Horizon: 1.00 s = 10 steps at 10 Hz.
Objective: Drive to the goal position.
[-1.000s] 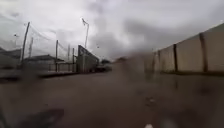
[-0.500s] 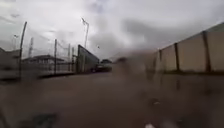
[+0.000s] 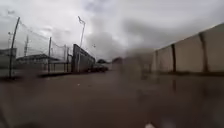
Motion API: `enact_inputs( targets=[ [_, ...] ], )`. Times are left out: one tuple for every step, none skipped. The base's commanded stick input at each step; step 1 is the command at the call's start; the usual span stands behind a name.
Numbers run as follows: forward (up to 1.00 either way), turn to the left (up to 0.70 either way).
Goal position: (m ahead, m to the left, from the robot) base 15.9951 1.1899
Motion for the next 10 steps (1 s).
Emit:
enact_inputs(
  targets=[
    [0.50,0.02],
    [0.50,0.02],
    [0.50,0.02],
    [0.50,0.02],
    [0.50,0.02],
    [0.50,0.02],
    [0.50,0.02],
    [0.50,0.02],
    [0.50,0.02],
    [0.50,0.02]
  ],
)
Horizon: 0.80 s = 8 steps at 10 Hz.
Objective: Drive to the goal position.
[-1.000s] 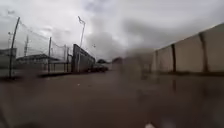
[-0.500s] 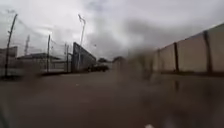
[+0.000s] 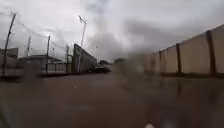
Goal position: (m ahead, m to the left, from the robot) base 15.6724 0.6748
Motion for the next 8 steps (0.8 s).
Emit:
enact_inputs(
  targets=[
    [0.50,0.02],
    [0.50,0.02],
    [0.50,0.02],
    [0.50,0.02],
    [0.50,0.02],
    [0.50,0.02],
    [0.50,0.02],
    [0.50,0.02]
  ],
)
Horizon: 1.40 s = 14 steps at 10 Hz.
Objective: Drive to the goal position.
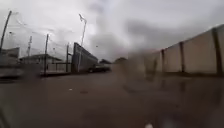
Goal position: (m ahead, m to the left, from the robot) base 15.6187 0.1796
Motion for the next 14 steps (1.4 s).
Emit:
enact_inputs(
  targets=[
    [0.50,0.02],
    [0.50,0.02],
    [0.50,0.02],
    [0.50,0.02],
    [0.50,0.02],
    [0.50,0.02],
    [0.50,0.02],
    [0.50,0.02],
    [0.50,0.02],
    [0.50,0.02],
    [0.50,0.02],
    [0.50,0.02],
    [0.50,0.02],
    [0.50,0.02]
  ],
)
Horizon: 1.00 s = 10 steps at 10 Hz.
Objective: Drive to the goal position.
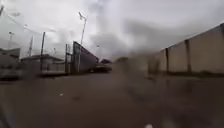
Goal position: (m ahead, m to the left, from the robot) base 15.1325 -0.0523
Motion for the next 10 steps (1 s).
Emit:
enact_inputs(
  targets=[
    [0.50,0.02],
    [0.50,0.02],
    [0.50,0.02],
    [0.50,0.02],
    [0.50,0.02],
    [0.50,0.02],
    [0.50,0.02],
    [0.50,0.02],
    [0.50,0.02],
    [0.50,0.02]
  ],
)
